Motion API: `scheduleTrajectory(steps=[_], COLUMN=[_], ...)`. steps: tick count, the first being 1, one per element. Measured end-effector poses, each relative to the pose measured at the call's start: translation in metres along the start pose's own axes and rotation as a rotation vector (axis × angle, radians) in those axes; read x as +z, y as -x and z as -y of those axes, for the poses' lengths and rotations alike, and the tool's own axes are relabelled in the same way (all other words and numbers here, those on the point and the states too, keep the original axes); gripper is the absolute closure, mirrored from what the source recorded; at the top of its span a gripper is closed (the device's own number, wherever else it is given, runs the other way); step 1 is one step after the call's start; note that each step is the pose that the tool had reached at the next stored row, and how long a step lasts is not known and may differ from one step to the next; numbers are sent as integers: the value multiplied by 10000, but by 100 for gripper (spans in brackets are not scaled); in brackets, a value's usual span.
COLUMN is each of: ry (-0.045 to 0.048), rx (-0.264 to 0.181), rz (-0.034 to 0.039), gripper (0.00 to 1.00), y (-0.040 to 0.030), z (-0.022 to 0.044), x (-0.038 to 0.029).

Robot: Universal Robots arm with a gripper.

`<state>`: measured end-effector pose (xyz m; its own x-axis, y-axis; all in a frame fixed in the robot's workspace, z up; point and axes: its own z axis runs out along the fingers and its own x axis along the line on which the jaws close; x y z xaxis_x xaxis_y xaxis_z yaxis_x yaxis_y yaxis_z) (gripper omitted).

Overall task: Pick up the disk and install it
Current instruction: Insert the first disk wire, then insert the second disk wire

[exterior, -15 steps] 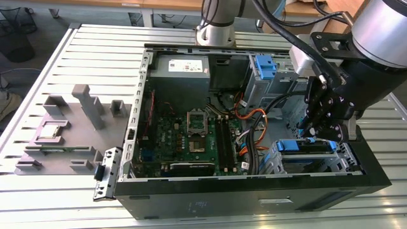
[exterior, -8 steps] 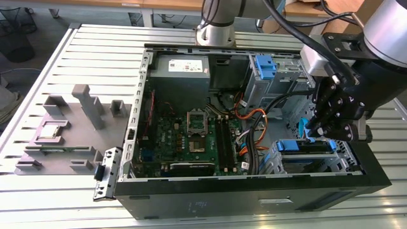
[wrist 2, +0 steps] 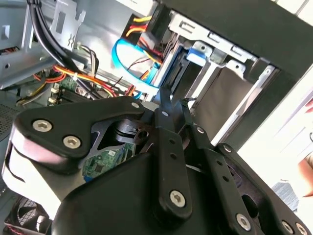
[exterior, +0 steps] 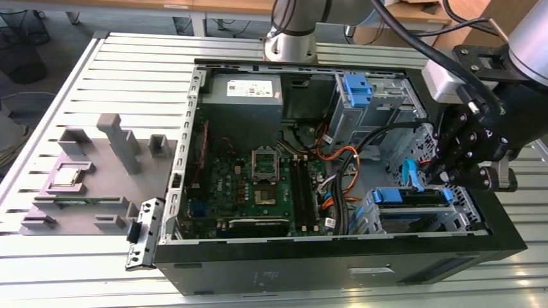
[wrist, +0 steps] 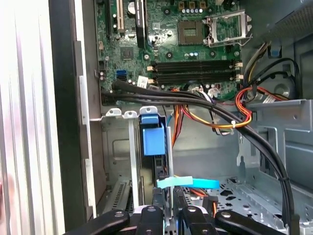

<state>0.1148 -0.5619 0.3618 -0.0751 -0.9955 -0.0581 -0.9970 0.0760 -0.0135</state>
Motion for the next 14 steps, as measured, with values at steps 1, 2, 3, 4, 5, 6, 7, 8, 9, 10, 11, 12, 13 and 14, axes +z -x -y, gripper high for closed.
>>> scheduleTrajectory(steps=[1, 2, 3, 4, 5, 6, 7, 8, 9, 10, 11, 12, 13, 14], ry=[0, 0, 0, 0, 0, 0, 0, 0, 0, 0, 0, 1, 2, 3], rx=[-1, -1, -1, -1, 0, 0, 0, -1, -1, 0, -1, -1, 0, 0], rz=[1, 1, 0, 0, 1, 1, 1, 0, 0, 1, 0, 0, 1, 0], gripper=[76, 76, 76, 76, 76, 76, 76, 76, 76, 76, 76, 76, 76, 76], y=[1, 2, 4, 5, 5, 4, 5, 5, 5, 5, 5, 4, 5, 6], z=[16, 31, 43, 49, 50, 58, 65, 65, 65, 65, 65, 66, 65, 65], x=[1, 1, 1, 1, 1, 2, 2, 2, 2, 2, 0, -3, -7, -14])
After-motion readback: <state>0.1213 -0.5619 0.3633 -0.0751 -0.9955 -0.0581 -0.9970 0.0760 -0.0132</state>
